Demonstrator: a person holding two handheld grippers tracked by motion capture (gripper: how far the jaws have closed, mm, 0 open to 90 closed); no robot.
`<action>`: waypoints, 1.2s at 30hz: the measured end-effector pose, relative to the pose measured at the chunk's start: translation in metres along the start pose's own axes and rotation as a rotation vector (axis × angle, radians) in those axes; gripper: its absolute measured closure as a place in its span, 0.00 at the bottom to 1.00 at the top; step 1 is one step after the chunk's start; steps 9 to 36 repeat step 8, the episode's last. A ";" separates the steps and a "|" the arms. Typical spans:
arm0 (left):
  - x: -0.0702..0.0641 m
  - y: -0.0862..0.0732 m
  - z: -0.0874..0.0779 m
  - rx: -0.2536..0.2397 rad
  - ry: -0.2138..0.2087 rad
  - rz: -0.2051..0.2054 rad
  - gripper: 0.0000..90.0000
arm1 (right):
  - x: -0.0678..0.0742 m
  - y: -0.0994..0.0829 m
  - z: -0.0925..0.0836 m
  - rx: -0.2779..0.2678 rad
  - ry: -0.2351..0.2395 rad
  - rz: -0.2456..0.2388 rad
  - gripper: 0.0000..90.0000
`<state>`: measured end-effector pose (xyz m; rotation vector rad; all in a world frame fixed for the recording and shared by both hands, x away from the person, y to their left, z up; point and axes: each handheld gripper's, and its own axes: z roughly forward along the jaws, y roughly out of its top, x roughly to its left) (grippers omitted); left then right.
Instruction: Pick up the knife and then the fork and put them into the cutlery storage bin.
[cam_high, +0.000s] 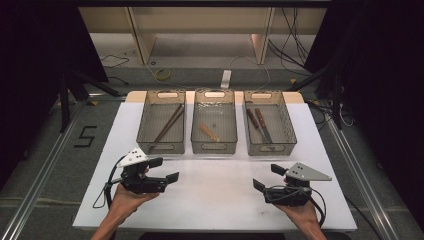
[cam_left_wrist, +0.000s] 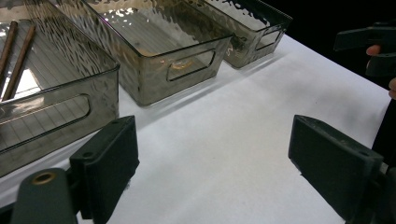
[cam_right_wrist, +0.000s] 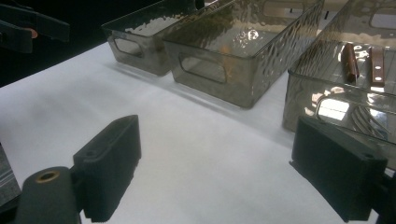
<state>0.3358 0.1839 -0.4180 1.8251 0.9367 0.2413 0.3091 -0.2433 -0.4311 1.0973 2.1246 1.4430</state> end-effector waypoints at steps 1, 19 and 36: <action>0.000 0.000 0.000 0.000 -0.001 -0.001 0.17 | 0.000 0.000 0.000 0.003 -0.002 -0.001 0.18; 0.001 0.000 0.000 0.000 0.002 -0.001 0.17 | -0.001 0.000 0.000 0.002 -0.006 -0.003 0.18; 0.001 0.000 0.000 0.000 0.002 -0.001 0.17 | -0.001 0.000 0.000 0.002 -0.006 -0.003 0.18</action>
